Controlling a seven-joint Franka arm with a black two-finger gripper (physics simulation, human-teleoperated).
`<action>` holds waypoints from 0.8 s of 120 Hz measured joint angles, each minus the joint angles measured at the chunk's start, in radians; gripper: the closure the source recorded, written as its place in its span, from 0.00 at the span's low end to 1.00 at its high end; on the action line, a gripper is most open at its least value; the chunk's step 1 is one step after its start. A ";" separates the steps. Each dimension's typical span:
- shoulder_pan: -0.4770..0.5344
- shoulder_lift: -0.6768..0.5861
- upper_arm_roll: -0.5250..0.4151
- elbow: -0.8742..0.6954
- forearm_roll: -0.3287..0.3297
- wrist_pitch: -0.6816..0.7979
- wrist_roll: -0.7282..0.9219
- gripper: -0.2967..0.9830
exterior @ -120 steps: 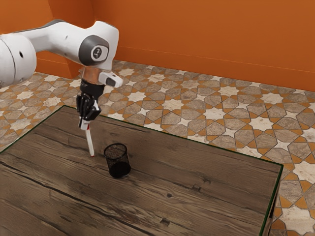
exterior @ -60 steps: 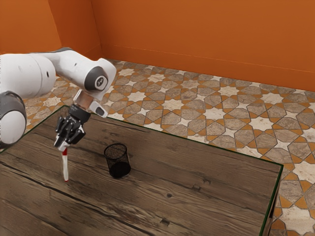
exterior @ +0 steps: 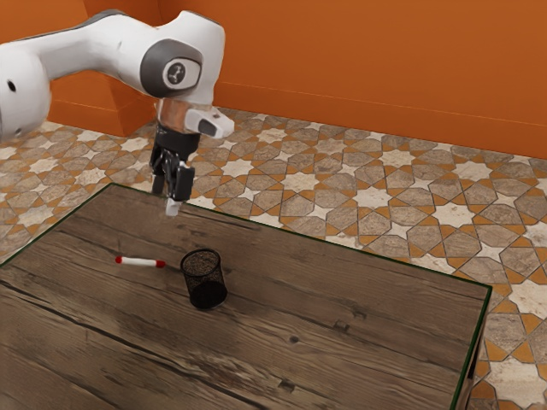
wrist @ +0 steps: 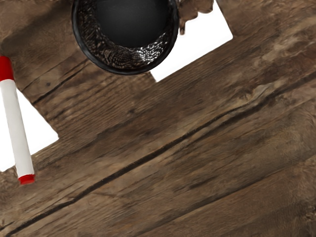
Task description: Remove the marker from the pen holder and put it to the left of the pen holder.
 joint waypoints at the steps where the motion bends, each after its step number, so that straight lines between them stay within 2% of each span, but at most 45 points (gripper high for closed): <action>1: 0.000 -0.003 -0.005 0.001 0.000 0.004 0.002 0.27; 10: 0.003 -0.034 -0.061 0.013 -0.007 0.036 0.021 0.26; 24: -0.008 -0.054 -0.091 0.047 -0.022 0.066 0.043 0.25; 51: -0.003 -0.060 -0.096 0.059 -0.030 0.090 0.077 0.24; 67: 0.000 -0.167 -0.089 0.058 -0.051 0.077 0.093 0.23; 96: 0.018 -0.176 -0.084 0.054 -0.071 0.061 0.116 0.23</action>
